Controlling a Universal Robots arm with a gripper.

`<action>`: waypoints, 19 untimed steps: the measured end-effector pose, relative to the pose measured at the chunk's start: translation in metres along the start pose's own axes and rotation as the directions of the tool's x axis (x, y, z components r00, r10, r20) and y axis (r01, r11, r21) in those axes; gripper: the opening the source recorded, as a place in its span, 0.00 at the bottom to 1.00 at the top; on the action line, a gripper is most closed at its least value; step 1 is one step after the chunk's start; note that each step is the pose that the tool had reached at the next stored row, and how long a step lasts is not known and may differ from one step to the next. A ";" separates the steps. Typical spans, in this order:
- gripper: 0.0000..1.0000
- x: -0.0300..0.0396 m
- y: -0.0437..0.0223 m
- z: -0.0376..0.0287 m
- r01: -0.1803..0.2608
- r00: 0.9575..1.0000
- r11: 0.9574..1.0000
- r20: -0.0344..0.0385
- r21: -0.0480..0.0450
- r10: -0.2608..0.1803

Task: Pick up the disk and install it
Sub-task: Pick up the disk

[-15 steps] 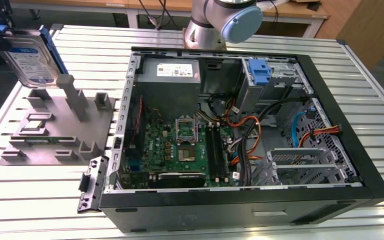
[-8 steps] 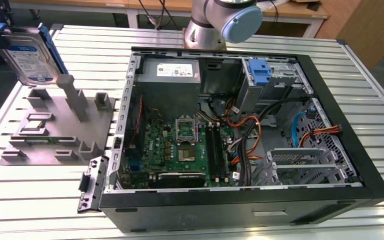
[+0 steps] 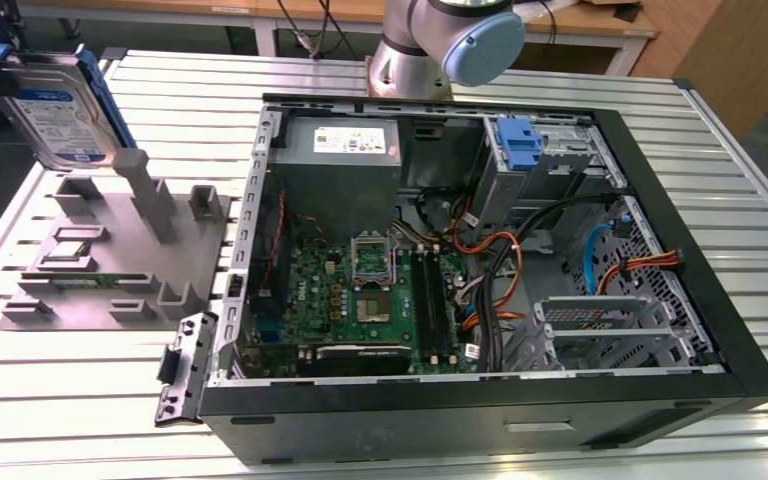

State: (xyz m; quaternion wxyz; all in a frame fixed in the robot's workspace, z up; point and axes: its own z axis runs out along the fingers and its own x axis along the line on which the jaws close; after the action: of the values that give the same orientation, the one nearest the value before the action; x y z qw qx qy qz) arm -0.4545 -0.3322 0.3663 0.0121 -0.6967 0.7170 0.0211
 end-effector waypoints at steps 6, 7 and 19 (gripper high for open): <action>0.36 -0.0001 0.0000 -0.0012 0.000 1.000 1.000 0.000 0.000 0.000; 0.36 -0.0001 0.0000 -0.0014 0.000 1.000 1.000 0.000 0.000 0.000; 0.36 -0.0002 0.0001 -0.0038 0.000 1.000 1.000 0.000 0.000 0.000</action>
State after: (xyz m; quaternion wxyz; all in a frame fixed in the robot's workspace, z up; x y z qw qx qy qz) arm -0.4545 -0.3322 0.3701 0.0122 -0.6967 0.7170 0.0211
